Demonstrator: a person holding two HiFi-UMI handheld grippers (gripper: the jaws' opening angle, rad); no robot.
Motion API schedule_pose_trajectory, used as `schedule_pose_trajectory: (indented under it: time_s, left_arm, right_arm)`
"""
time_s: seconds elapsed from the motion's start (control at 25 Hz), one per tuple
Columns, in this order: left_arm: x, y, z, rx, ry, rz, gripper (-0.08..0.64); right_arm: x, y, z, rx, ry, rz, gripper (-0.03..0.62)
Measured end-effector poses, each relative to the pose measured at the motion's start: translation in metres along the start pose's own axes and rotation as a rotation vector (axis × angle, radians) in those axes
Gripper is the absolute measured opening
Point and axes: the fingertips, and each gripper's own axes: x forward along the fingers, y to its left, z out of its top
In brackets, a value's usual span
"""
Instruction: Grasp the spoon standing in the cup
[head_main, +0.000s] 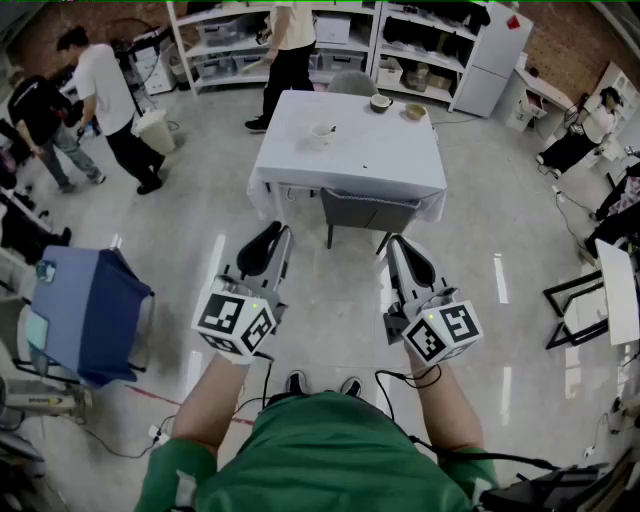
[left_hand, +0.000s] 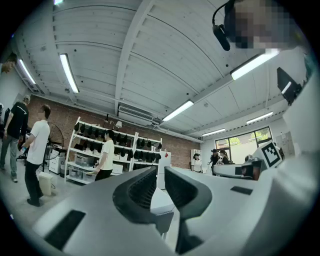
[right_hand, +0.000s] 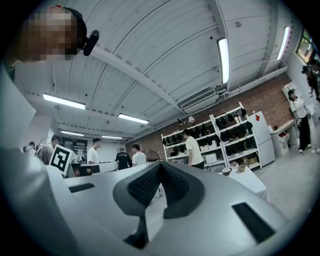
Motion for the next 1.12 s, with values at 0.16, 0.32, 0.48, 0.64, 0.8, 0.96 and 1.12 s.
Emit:
schedule_pose_trajectory:
  time_s: [0.16,0.32,0.48,0.64,0.8,0.96,1.12]
  left_arm:
    - [0.007,-0.005,0.0,0.005,0.0,0.014,0.066]
    - [0.015,-0.013,-0.003,-0.004,0.009,0.03,0.066]
    - [0.019,-0.03,-0.01,-0.004,0.019,0.052,0.066]
    - [0.026,-0.048,-0.007,0.002,0.031,0.078,0.066]
    - [0.038,-0.066,-0.012,0.007,0.053,0.108,0.066]
    - [0.039,-0.077,-0.024,0.014,0.079,0.135,0.066]
    - [0.04,-0.074,-0.041,0.012,0.097,0.185,0.066]
  right_arm:
    - [0.0,-0.01,0.004,-0.004,-0.004,0.008,0.023]
    - [-0.005,-0.02,0.004,0.001,0.012,0.018,0.023]
    - [-0.017,-0.035,0.001,0.015,0.026,0.031,0.023]
    - [-0.028,-0.046,0.014,-0.015,0.024,0.061,0.023]
    - [-0.035,-0.068,0.022,-0.055,0.03,0.074,0.023]
    - [-0.043,-0.086,0.02,-0.043,0.031,0.077,0.023]
    - [-0.044,-0.103,0.006,-0.032,0.044,0.091,0.023]
